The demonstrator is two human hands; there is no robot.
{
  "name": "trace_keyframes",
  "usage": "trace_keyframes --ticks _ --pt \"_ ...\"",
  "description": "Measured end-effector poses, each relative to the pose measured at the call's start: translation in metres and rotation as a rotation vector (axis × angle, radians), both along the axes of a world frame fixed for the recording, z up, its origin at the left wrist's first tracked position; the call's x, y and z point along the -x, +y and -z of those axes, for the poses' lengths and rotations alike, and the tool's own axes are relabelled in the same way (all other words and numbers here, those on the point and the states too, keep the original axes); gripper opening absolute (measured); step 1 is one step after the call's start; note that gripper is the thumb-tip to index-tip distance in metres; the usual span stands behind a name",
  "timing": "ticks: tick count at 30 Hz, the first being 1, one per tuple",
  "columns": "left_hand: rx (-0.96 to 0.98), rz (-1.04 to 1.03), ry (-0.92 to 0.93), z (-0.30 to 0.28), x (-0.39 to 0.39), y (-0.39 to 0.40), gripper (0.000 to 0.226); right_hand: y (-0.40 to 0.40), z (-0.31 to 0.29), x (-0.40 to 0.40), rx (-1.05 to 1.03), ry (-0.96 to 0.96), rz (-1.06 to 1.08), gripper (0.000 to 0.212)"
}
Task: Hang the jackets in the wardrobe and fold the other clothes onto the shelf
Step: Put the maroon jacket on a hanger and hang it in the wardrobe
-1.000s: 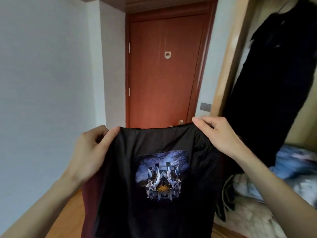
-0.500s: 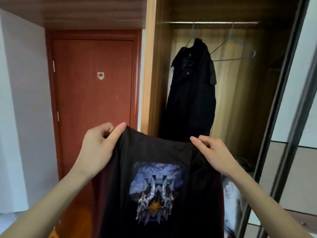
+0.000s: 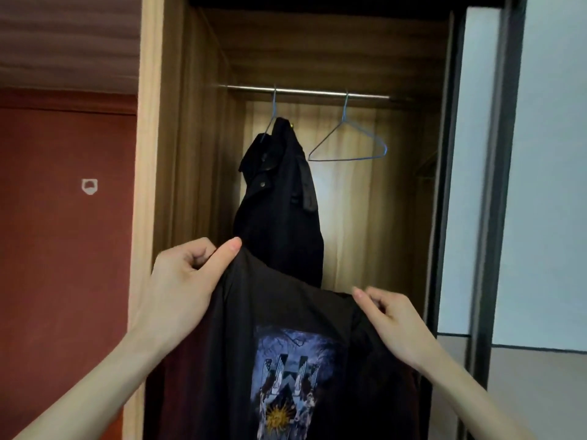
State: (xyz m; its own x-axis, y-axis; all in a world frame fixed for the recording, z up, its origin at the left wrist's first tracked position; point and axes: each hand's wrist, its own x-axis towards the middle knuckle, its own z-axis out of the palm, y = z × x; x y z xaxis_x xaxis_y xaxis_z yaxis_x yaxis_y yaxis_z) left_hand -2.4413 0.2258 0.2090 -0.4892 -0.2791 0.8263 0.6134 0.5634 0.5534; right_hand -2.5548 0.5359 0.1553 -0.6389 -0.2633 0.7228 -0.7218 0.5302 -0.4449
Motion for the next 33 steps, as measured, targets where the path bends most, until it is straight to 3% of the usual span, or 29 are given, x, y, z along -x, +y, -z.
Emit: trace_keyframes --ticks 12,15,19,23,33 --pt "-0.214 0.259 0.012 -0.003 0.086 0.044 0.068 0.015 0.014 0.092 0.068 -0.061 0.095 0.069" --pt "-0.266 0.358 -0.020 0.001 0.099 0.054 0.068 0.016 0.021 0.099 0.035 -0.070 0.097 0.067" --pt "-0.302 0.448 -0.011 0.003 0.116 0.079 0.067 0.024 0.030 0.101 -0.020 -0.093 0.204 0.049" --pt "-0.268 0.520 -0.023 0.004 0.138 0.107 0.068 0.037 0.036 0.106 -0.152 -0.038 0.351 0.060" --pt "-0.246 0.493 -0.033 0.013 0.172 0.140 0.061 0.061 0.045 0.118 -0.317 0.079 0.448 0.053"
